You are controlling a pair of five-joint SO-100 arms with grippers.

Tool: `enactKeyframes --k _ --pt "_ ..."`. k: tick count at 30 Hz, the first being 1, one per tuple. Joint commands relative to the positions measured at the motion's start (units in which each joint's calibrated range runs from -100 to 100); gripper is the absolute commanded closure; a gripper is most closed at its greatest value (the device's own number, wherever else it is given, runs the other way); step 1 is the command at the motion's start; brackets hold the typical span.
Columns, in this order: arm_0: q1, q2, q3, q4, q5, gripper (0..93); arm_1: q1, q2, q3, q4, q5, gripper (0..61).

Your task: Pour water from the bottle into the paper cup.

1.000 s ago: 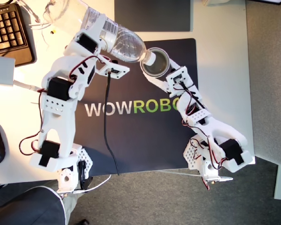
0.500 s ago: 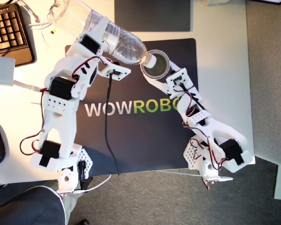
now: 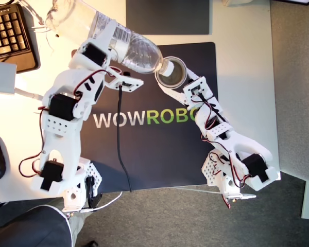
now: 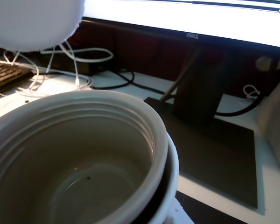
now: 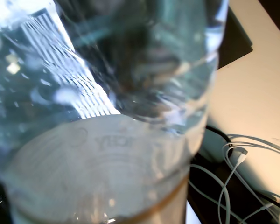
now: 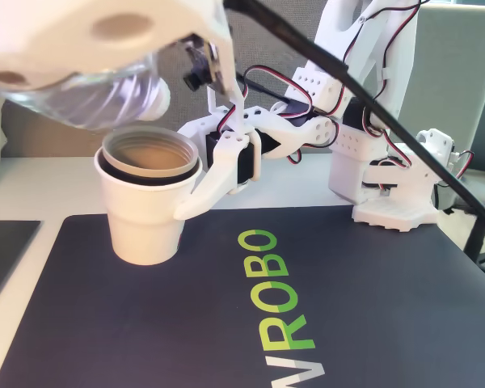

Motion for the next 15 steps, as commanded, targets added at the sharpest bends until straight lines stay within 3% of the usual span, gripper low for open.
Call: enactKeyframes --k 1,15 --pt "0.31 -11.03 -0.34 -0.53 0.93 92.7 -0.91 -6.46 0.05 -2.29 -0.29 61.1" --pt "0.57 -12.33 1.75 -0.53 0.93 92.7 -1.15 -6.72 0.32 -2.38 -0.49 61.1"
